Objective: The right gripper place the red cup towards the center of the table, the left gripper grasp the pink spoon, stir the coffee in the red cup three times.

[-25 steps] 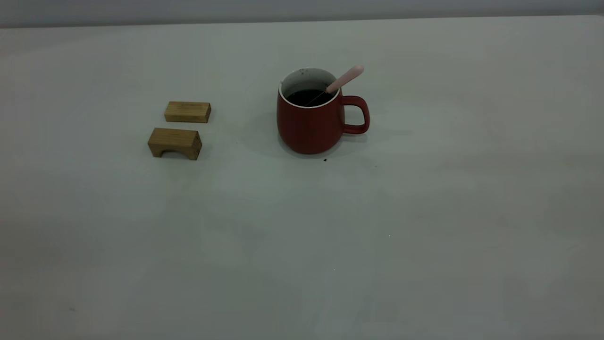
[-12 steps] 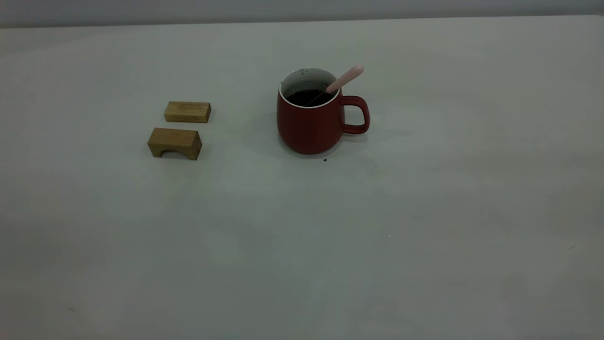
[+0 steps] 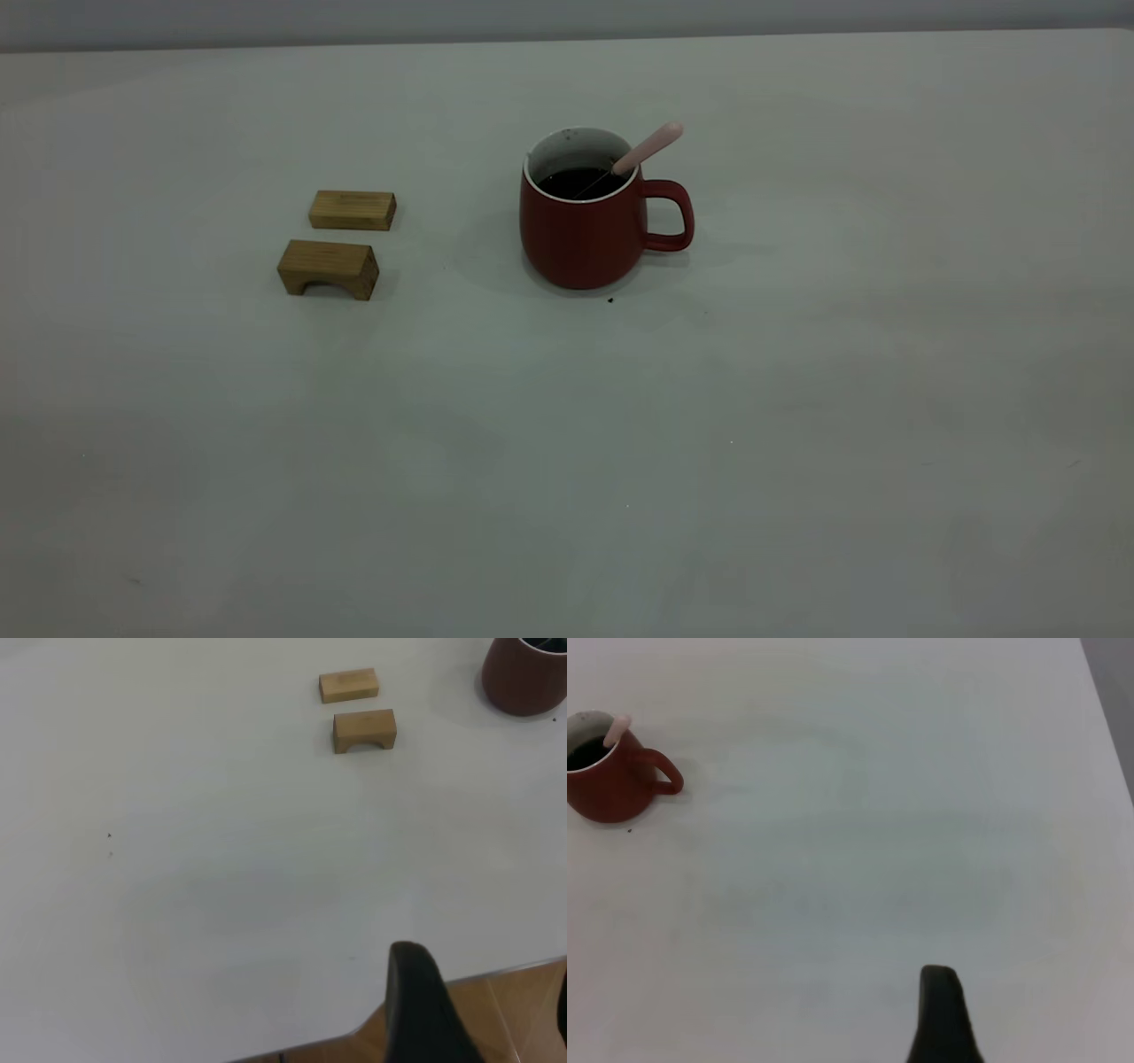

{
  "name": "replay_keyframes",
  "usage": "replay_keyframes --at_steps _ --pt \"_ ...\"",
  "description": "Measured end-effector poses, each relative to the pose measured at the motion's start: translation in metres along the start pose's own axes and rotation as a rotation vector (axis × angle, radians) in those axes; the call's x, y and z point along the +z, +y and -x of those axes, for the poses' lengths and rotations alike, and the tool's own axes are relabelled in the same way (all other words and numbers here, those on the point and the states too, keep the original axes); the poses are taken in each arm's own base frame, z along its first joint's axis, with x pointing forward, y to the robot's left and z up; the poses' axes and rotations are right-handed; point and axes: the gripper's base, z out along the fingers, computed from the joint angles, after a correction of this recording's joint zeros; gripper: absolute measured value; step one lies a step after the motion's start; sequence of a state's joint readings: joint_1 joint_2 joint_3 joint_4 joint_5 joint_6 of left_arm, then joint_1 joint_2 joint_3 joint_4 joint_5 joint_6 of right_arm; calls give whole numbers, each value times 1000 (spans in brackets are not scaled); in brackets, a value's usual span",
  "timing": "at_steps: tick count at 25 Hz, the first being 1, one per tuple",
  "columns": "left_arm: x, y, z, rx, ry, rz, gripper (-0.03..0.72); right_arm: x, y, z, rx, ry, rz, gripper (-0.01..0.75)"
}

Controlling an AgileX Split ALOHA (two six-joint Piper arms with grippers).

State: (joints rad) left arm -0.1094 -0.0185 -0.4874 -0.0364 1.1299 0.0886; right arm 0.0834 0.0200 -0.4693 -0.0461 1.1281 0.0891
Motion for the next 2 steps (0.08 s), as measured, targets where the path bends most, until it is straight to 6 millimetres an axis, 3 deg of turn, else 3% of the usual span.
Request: replay_keyframes --at_steps 2 --pt "0 0 0 0 0 0 449 0 0 0 0 0 0 584"
